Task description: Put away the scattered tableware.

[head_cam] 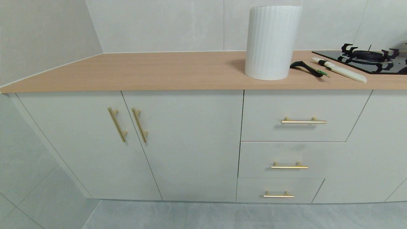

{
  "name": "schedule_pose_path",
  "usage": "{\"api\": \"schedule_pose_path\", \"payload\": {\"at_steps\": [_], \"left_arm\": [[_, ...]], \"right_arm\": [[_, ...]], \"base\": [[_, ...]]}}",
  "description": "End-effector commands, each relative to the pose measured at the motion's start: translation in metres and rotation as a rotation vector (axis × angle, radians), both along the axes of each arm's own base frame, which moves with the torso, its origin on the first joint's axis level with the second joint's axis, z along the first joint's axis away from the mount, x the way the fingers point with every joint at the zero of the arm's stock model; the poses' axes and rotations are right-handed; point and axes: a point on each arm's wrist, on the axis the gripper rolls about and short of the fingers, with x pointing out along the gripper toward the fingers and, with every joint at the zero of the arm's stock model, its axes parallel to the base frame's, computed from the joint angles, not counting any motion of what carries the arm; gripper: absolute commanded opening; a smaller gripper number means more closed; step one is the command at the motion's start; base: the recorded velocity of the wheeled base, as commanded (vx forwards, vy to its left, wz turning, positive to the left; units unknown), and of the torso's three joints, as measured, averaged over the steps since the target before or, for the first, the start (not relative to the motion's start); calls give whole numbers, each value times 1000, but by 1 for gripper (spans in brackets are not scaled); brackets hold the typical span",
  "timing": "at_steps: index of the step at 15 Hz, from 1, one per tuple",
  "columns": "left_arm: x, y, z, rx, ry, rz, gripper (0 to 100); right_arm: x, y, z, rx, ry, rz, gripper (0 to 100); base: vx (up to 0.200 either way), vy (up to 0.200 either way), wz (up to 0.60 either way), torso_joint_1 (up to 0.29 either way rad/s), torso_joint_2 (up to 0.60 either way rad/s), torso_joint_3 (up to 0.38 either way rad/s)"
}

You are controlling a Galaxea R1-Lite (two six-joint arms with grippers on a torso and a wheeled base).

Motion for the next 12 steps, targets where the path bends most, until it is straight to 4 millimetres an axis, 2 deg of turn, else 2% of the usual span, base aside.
{"api": "schedule_pose_path", "payload": {"at_steps": [1, 11, 12], "left_arm": [[0, 0, 0, -1, 1, 0, 100], [0, 0, 0, -1, 0, 0, 100], [0, 0, 0, -1, 0, 0, 100]], "right_arm": [[0, 0, 0, 0, 1, 0, 100], [0, 0, 0, -34, 1, 5, 100], [-8, 0, 32, -20, -113, 11, 100]], "base": [[0, 0, 0, 0, 0, 0], [0, 0, 0, 0, 0, 0], [0, 0, 0, 0, 0, 0]]}}
